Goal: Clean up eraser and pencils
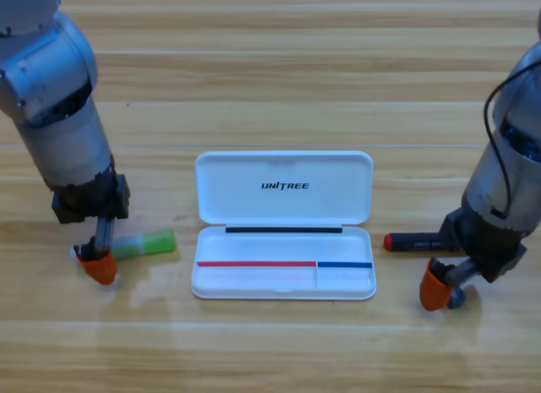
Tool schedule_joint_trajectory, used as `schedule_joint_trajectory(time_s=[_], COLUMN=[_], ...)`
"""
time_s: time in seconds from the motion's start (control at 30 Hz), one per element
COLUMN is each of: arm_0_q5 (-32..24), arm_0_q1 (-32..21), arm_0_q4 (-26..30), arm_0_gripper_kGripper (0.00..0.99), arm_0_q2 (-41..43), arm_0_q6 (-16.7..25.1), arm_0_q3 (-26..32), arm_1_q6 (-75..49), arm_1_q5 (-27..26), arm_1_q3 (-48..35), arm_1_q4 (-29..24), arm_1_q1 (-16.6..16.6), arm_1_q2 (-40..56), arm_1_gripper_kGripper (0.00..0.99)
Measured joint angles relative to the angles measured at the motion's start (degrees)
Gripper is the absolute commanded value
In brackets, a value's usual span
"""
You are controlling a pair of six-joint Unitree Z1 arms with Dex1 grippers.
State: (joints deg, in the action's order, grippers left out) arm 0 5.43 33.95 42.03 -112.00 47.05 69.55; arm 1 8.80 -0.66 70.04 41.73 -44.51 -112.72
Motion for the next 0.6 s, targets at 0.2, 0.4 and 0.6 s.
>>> schedule_joint_trajectory(time_s=[0.2,0.4,0.6], arm_0_q5=[-1.0,-1.8,-2.0], arm_0_q1=[-3.7,-5.8,-6.6], arm_0_q4=[-1.2,-2.0,-2.3], arm_0_gripper_kGripper=[0.979,0.928,0.934], arm_0_q2=[-1.2,-1.4,-1.4], arm_0_q6=[2.6,3.4,3.4], arm_0_q3=[0.0,0.0,-0.4], arm_1_q6=[0.5,1.6,1.7], arm_1_q5=[-0.1,-0.1,-3.2], arm_1_q3=[1.6,2.6,3.4], arm_1_q4=[0.0,0.0,0.1], arm_1_q1=[0.0,0.2,0.6], arm_1_q2=[-2.8,-3.8,-4.4], arm_1_gripper_kGripper=[0.739,0.468,0.15])
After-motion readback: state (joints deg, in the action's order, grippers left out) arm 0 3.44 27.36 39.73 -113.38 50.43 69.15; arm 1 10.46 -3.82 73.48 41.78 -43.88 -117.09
